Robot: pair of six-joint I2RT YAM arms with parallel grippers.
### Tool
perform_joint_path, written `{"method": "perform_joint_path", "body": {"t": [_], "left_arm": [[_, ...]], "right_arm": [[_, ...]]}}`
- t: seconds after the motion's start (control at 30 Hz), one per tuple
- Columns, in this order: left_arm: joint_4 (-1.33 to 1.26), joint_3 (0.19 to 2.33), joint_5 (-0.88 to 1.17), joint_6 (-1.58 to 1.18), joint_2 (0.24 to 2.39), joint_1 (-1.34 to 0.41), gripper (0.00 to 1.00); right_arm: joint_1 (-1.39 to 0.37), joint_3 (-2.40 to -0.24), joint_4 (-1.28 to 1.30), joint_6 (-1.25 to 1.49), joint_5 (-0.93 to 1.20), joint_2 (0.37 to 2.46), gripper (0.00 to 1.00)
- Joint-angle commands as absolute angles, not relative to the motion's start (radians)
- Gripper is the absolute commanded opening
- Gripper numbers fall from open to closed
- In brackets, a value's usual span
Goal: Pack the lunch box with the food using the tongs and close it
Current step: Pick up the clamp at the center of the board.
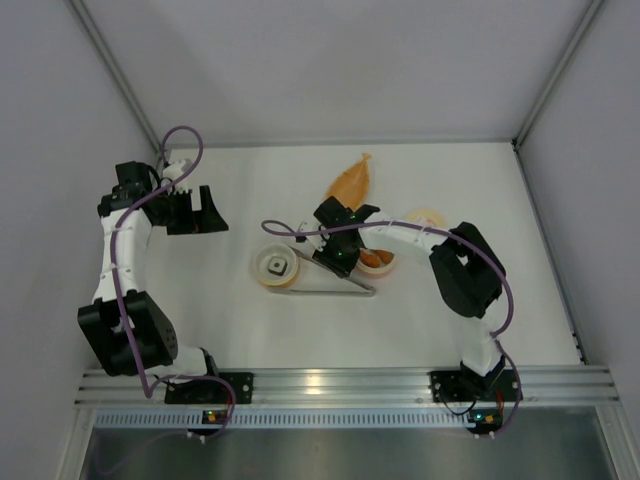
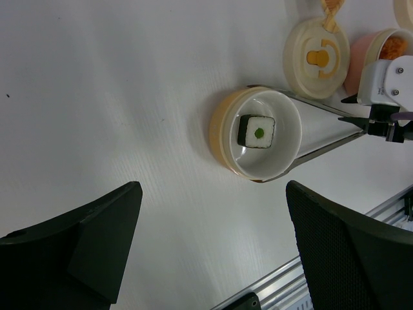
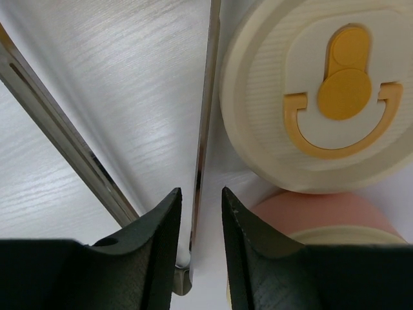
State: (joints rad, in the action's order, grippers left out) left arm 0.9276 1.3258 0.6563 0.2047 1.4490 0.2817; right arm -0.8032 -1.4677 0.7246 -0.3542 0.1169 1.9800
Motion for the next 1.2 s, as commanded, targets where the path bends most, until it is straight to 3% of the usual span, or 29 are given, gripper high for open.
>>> {"method": "perform_joint_path", "body": {"t": [0.0,0.2,0.47,1.0,1.17], "left_arm": [[0.902,1.331,0.670,0.216,1.447,0.290,0.98],[0.908,1.338,0.670,0.215,1.437,0.291,0.98],[0.917,1.338,0.666,0.210,1.422,0.290,0.98],[0.927,1.353,0.683,0.183,1.410,0.290,0.98],[0.927,1.353,0.667,0.186,1.394,0.287,0.98]], "right_arm": [[-0.827,-1.463,0.667,-0.339,0.115,1.982,0.31],[-0.828,-1.411,0.658,-0.333,0.126,1.962,0.26],[-0.830,-1.347,0.683,-0.324,0.127,1.893,0.00],[-0.819,-1.190,0.851,-0.245,0.069,1.433,0.00],[-0.602,-1.195,0.865,-0.244,0.090,1.284,0.00]]}}
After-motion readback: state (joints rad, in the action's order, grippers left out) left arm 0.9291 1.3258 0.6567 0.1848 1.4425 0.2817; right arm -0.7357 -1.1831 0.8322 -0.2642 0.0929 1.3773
